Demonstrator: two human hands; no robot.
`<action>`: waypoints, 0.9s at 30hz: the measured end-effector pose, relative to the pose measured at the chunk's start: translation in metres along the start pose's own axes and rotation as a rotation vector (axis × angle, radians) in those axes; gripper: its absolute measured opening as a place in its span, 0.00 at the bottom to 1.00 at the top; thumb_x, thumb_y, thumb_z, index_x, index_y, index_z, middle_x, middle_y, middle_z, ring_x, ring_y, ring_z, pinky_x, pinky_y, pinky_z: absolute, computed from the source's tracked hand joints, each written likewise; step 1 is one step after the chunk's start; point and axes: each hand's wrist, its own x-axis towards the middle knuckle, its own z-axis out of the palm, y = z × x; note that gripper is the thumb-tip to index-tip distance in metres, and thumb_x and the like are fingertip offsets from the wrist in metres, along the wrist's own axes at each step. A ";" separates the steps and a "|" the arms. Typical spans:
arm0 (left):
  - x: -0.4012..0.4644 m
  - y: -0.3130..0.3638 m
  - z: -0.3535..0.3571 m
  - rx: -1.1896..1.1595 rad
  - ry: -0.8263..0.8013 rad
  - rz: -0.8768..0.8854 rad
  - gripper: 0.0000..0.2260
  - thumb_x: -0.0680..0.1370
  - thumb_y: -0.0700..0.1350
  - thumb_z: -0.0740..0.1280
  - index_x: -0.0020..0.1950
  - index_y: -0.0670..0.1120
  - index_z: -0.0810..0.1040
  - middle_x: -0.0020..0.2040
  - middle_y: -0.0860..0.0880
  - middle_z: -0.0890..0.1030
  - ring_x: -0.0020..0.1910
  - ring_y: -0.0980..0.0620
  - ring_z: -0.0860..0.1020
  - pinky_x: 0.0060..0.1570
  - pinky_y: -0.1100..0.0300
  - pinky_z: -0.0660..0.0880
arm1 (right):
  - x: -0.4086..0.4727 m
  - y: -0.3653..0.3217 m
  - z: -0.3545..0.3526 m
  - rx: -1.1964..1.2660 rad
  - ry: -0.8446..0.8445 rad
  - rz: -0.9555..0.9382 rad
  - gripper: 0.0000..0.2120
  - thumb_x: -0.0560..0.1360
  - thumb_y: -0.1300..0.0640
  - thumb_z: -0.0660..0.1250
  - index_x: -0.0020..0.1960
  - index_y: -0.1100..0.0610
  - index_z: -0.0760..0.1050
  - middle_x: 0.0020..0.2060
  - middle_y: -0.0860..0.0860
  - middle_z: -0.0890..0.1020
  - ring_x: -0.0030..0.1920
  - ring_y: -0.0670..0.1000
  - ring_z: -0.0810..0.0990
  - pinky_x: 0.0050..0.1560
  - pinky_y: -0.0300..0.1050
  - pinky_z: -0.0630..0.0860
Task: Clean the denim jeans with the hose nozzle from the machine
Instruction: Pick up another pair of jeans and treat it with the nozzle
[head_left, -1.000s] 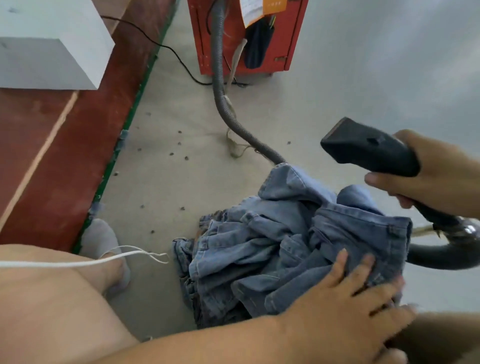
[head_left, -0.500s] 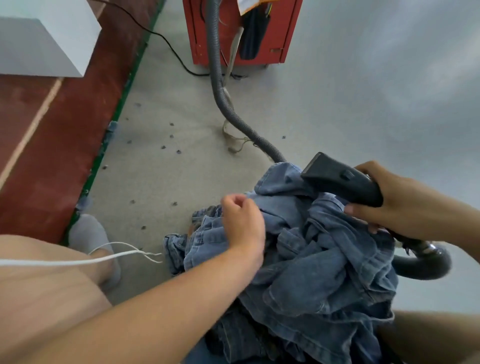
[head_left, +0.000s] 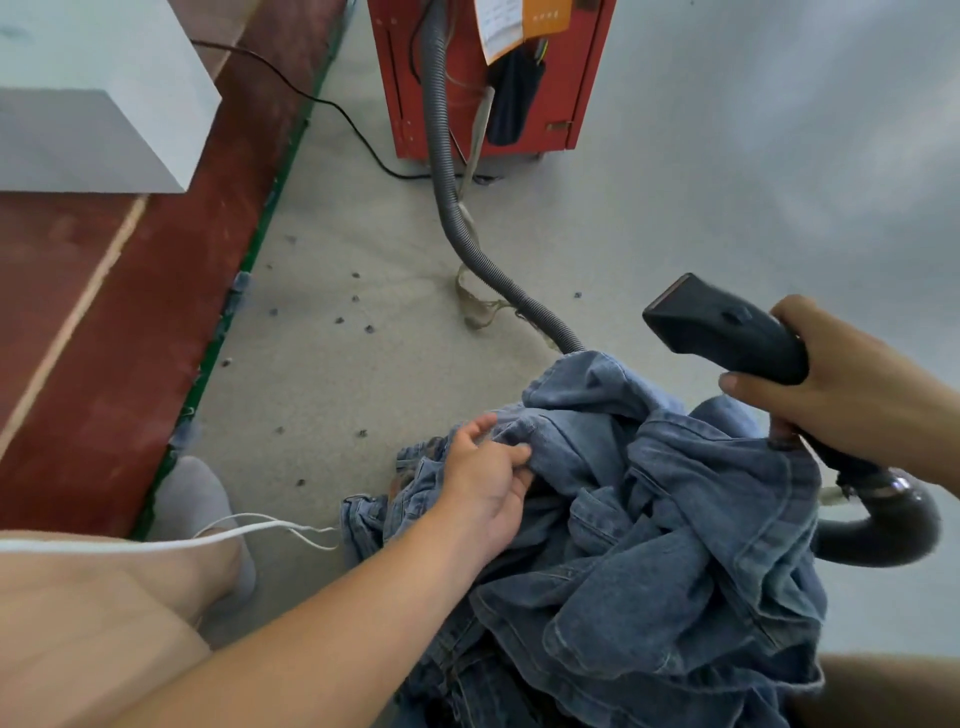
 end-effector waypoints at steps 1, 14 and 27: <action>-0.002 0.001 0.000 -0.066 -0.009 -0.049 0.21 0.77 0.21 0.54 0.62 0.40 0.74 0.53 0.38 0.80 0.47 0.44 0.82 0.42 0.54 0.82 | 0.002 -0.003 -0.001 0.001 0.014 -0.015 0.16 0.75 0.46 0.75 0.48 0.44 0.66 0.28 0.42 0.83 0.26 0.42 0.81 0.33 0.45 0.71; 0.004 0.014 0.001 0.345 -0.040 -0.271 0.13 0.74 0.50 0.77 0.52 0.42 0.85 0.45 0.41 0.87 0.41 0.44 0.87 0.40 0.53 0.83 | 0.019 -0.027 0.009 -0.057 -0.003 -0.035 0.15 0.74 0.42 0.73 0.51 0.43 0.68 0.28 0.44 0.84 0.28 0.44 0.82 0.34 0.48 0.73; 0.006 0.008 0.001 1.478 -0.305 0.045 0.54 0.61 0.85 0.62 0.80 0.56 0.64 0.80 0.49 0.66 0.78 0.42 0.65 0.77 0.38 0.61 | 0.009 -0.024 0.033 -0.193 -0.091 -0.105 0.24 0.71 0.35 0.74 0.58 0.45 0.70 0.42 0.45 0.81 0.39 0.46 0.80 0.36 0.43 0.72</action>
